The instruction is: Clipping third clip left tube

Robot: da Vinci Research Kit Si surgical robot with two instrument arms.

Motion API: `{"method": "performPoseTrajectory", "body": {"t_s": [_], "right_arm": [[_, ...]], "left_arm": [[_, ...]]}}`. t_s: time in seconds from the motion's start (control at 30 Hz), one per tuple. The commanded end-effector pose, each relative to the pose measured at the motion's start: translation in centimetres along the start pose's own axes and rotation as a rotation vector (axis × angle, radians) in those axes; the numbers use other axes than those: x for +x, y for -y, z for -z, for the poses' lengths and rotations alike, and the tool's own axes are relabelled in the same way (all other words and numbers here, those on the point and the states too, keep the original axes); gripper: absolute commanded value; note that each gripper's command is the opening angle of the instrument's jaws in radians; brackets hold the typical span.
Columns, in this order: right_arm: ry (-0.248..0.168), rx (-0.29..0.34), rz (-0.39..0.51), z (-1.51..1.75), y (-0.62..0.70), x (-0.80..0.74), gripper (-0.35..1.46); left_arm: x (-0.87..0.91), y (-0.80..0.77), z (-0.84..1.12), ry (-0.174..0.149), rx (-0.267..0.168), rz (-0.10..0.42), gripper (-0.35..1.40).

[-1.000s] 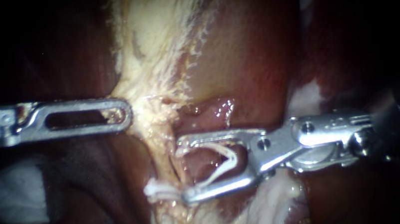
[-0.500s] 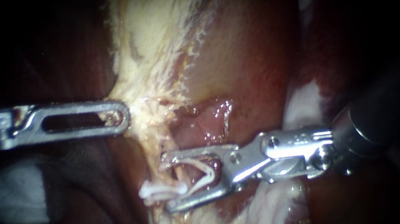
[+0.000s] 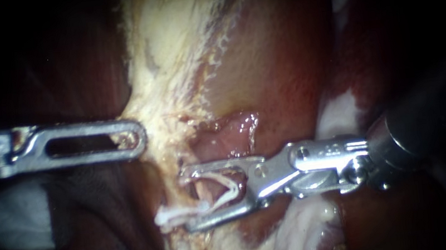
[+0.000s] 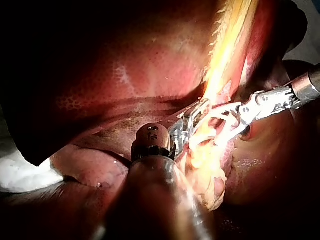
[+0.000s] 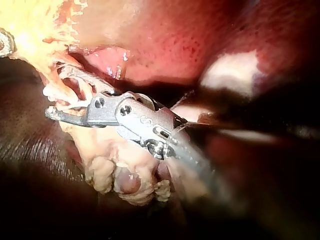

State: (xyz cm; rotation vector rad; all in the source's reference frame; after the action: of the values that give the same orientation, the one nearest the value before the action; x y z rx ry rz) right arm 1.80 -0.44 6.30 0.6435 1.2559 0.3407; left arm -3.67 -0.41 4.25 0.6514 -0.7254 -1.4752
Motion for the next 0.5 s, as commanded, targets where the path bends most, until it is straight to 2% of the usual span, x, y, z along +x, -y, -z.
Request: {"method": "performPoseTrajectory", "body": {"t_s": [0.03,0.27,0.5], "right_arm": [[-0.001,-0.001,0.000,-0.01,0.00,0.00,0.59],[-0.001,0.000,0.002,-0.09,0.01,0.00,0.59],[-0.005,0.091,-0.023,-0.15,0.16,0.06,0.58]], "left_arm": [[0.01,0.02,0.01,0.000,0.003,0.000,-0.35],[0.05,0.10,0.01,-0.006,0.007,0.003,-0.35],[0.01,0.03,0.00,-0.008,0.009,0.001,-0.35]]}}
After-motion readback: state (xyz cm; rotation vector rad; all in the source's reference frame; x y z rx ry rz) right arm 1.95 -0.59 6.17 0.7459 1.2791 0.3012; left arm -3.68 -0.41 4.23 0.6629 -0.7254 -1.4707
